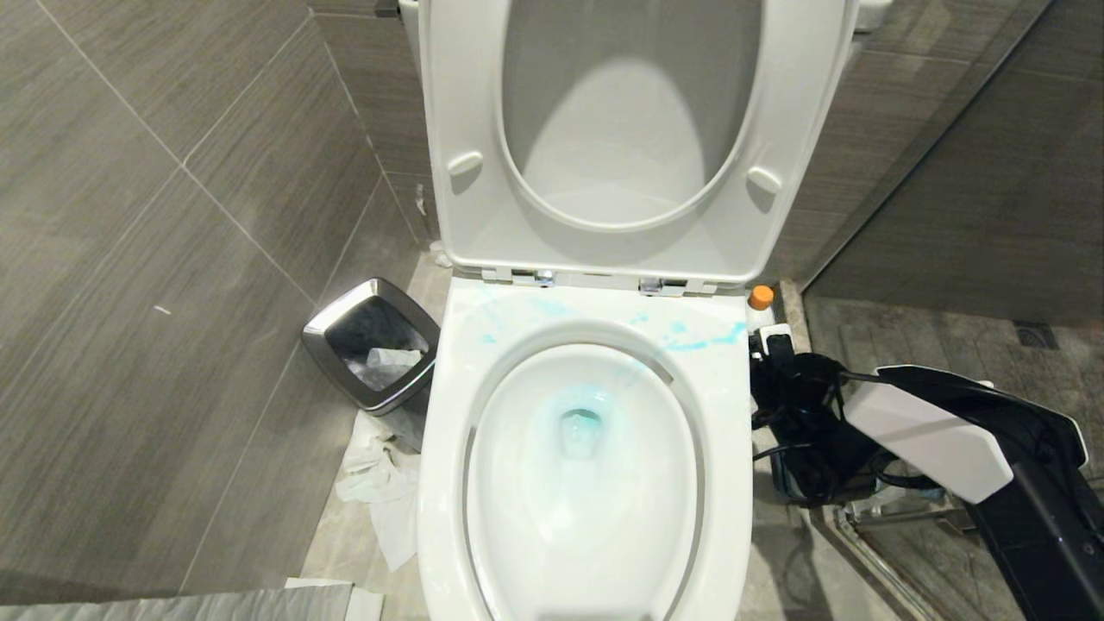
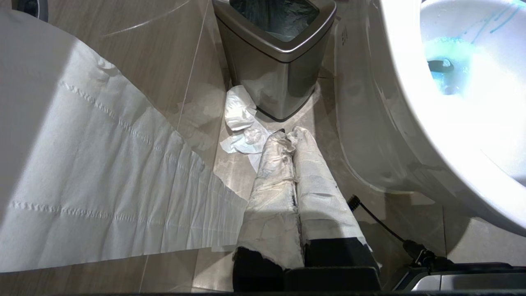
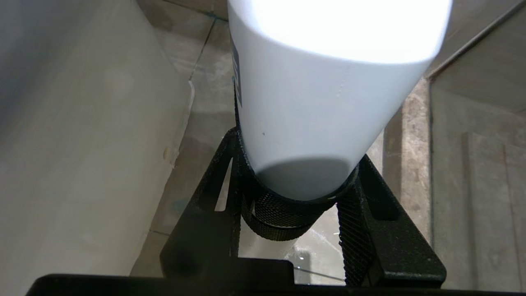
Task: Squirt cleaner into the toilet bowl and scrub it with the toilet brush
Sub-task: Place the cleaning agent on the floor
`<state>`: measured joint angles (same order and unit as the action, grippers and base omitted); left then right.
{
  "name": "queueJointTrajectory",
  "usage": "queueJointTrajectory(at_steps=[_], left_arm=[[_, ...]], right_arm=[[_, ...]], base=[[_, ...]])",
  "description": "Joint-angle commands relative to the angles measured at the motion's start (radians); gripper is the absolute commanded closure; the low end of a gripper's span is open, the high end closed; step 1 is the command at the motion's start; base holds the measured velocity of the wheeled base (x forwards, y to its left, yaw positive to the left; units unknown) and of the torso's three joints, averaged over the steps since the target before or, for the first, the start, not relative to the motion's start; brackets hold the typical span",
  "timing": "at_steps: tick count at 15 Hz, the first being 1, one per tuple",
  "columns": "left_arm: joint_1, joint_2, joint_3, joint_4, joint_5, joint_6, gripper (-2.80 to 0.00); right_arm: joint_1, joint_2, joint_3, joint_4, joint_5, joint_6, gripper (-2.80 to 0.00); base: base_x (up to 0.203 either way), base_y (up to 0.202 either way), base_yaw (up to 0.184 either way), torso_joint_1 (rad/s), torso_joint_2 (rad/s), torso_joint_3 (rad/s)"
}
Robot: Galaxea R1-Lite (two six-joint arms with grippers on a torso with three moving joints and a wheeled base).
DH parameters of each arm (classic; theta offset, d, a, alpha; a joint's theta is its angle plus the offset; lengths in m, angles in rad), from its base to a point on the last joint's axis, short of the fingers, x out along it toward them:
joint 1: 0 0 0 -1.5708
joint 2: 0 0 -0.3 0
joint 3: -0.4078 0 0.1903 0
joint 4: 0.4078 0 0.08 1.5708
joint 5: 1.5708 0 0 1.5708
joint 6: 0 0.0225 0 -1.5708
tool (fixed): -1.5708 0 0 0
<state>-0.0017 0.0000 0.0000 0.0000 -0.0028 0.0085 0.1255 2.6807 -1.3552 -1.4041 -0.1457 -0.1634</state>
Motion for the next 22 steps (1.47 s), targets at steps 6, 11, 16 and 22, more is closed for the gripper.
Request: queueJointTrajectory(at_steps=[6, 11, 16, 22], left_arm=[[0.0, 0.0, 0.002, 0.0, 0.0, 0.001, 0.0], [0.0, 0.001, 0.002, 0.0, 0.0, 0.001, 0.0], [0.0, 0.0, 0.002, 0.0, 0.0, -0.001, 0.0], [0.0, 0.0, 0.002, 0.0, 0.0, -0.001, 0.0]], right_arm=[[-0.007, 0.072, -0.141, 0.074, -0.002, -0.002, 0.0], [-0.019, 0.111, -0.238, 0.177, -0.002, -0.002, 0.0], [-0.021, 0.117, -0.254, 0.185, -0.002, -0.002, 0.0], [-0.021, 0.116, -0.273, 0.188, 0.0, -0.01, 0.0]], base=[[0.0, 0.0, 0.0, 0.0, 0.0, 0.0], [0.0, 0.0, 0.0, 0.0, 0.0, 0.0], [0.0, 0.0, 0.0, 0.0, 0.0, 0.0], [0.0, 0.0, 0.0, 0.0, 0.0, -0.013]])
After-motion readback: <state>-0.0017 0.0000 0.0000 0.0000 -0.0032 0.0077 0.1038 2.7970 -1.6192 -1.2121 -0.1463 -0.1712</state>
